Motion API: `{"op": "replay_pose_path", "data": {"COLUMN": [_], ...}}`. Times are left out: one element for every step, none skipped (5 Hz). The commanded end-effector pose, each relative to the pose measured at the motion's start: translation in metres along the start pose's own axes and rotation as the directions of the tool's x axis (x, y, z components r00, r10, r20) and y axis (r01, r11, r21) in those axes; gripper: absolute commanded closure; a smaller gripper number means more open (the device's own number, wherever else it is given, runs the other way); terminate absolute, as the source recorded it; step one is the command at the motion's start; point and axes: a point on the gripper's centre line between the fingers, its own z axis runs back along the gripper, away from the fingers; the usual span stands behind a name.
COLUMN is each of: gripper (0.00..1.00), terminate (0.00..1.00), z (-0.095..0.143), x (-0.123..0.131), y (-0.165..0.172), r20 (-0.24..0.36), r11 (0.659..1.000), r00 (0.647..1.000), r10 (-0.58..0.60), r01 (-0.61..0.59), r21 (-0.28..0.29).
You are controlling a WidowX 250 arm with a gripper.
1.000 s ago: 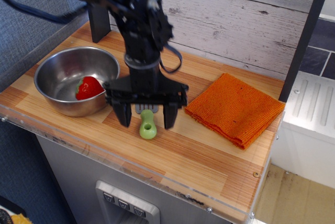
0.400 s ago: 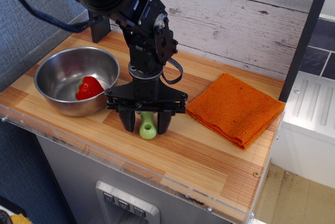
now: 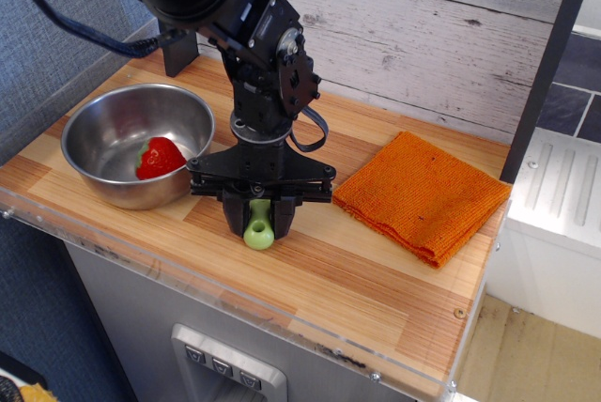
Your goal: Put the spatula on the cloth.
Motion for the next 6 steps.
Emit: {"op": "replay_pose_path", "data": {"gripper": [1.00,1.00,1.00,1.00,1.00,1.00], "terminate": [0.00,0.00,0.00,0.00,0.00,0.00], "z": [0.027,0.050,0.064,0.074,0.077,0.080], "x": [0.007,0.014,0.014,0.010,0.008,0.010], "y": [0.014,0.013,-0.001,-0.023,-0.052,-0.081], "r20": [0.053,0.104,0.125,0.136,0.137,0.156], "r11": [0.997,0.994,0.992,0.991,0.984,0.977], "r00": [0.997,0.991,0.989,0.989,0.991,0.985], "r10": [0.063,0.090,0.083,0.052,-0.004,-0.074], "r01": [-0.060,-0.083,-0.070,-0.033,0.028,0.103], "r21": [-0.046,-0.070,-0.101,-0.133,-0.175,-0.186]}}
